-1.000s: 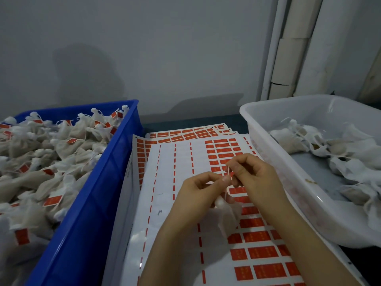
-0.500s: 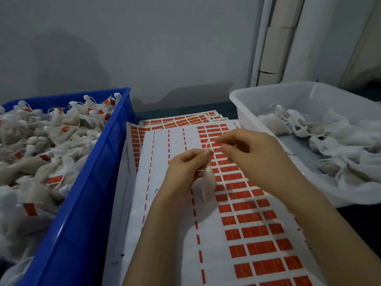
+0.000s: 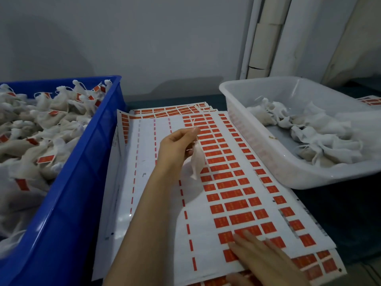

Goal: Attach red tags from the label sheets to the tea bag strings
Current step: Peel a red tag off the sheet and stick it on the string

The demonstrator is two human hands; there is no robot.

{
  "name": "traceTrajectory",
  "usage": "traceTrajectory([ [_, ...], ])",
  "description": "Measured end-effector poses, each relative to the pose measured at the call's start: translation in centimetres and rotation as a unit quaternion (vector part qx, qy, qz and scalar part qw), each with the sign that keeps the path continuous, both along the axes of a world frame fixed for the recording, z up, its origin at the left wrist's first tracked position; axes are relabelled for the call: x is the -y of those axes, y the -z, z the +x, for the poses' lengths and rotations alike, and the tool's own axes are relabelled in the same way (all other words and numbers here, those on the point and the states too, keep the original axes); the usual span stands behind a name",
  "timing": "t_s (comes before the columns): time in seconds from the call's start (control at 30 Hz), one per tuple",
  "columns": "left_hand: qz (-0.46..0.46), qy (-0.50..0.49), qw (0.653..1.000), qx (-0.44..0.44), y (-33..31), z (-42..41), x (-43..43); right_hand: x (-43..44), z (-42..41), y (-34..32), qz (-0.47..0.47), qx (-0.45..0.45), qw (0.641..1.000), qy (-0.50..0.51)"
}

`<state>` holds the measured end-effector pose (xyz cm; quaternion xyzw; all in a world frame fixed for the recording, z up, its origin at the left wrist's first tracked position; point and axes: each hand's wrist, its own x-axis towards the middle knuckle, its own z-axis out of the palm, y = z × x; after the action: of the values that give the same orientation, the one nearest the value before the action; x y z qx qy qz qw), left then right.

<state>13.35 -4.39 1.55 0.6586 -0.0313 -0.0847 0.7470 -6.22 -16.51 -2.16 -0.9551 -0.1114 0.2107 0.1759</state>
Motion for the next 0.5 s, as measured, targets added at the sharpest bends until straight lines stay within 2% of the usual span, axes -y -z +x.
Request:
traceTrajectory([
  [0.1,0.032,-0.015,0.999,0.014,-0.6,-0.2,0.4,-0.3,0.6,-1.2,0.0,0.036,0.996,0.084],
  [0.27,0.095,-0.012,0.995,0.039,-1.3,-0.6,1.6,-0.9,1.0,-1.3,0.003,0.1,0.986,0.133],
  [0.4,0.063,-0.002,0.998,0.016,0.0,-1.3,2.1,-0.7,1.3,-0.7,0.027,0.069,0.981,0.178],
  [0.5,0.007,0.002,1.0,-0.017,1.0,-1.8,2.1,-1.1,1.2,0.0,0.038,0.108,0.973,0.201],
])
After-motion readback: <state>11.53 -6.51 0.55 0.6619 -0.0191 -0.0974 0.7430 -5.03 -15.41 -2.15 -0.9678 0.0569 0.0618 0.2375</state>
